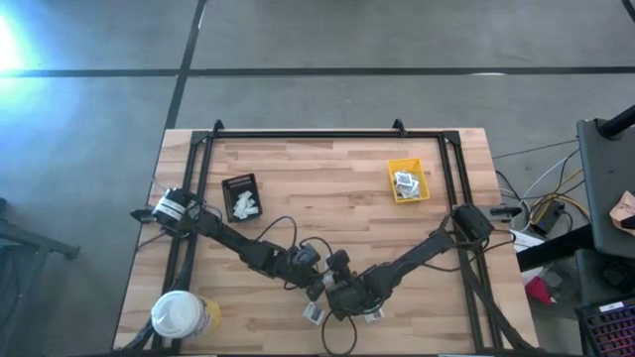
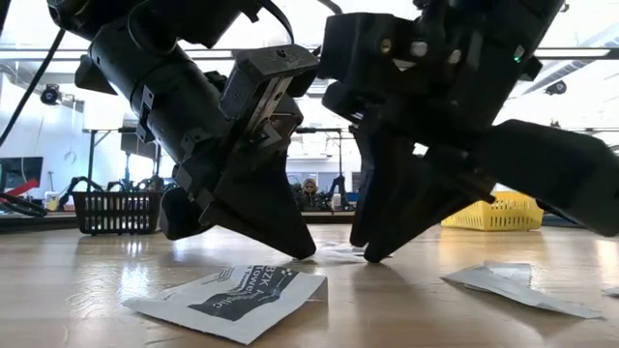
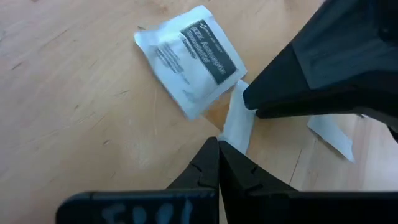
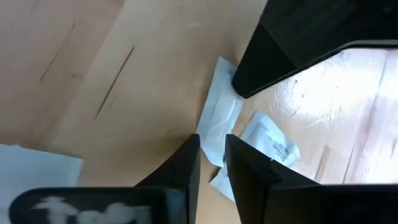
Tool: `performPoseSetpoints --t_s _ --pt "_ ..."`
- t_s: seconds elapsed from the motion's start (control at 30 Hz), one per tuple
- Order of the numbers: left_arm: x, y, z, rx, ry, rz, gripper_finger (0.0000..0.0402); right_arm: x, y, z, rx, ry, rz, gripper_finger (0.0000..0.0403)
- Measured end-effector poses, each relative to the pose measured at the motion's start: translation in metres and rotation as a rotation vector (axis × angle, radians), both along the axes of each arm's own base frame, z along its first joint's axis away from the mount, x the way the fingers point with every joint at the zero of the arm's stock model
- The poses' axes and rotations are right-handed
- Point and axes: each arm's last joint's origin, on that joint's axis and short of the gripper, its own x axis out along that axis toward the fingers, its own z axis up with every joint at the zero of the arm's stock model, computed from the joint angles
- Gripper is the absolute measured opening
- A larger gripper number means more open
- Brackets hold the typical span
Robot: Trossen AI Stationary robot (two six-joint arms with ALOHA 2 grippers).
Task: Pick & Place First Aid Supplies
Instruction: Put the green bandage into the black bin
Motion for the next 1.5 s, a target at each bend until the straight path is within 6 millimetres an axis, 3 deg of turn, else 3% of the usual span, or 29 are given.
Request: performPoseSetpoints --t_s 0.43,0.9,1.5 --pt "0.0 0.001 0.0 0.001 0.005 0.001 0.0003 -0.001 -0.001 -0.001 0.014 0.015 -0.022 0.0052" --pt "-0.006 0.008 -0.007 0.001 0.109 0.054 0.0003 -0.004 -0.001 0.003 0.036 0.043 -0.007 0.0102" --pt "-0.006 0.009 -0.007 0.003 0.109 0.056 0.0003 0.005 0.0 -0.008 -0.044 -0.044 -0.024 0.0072"
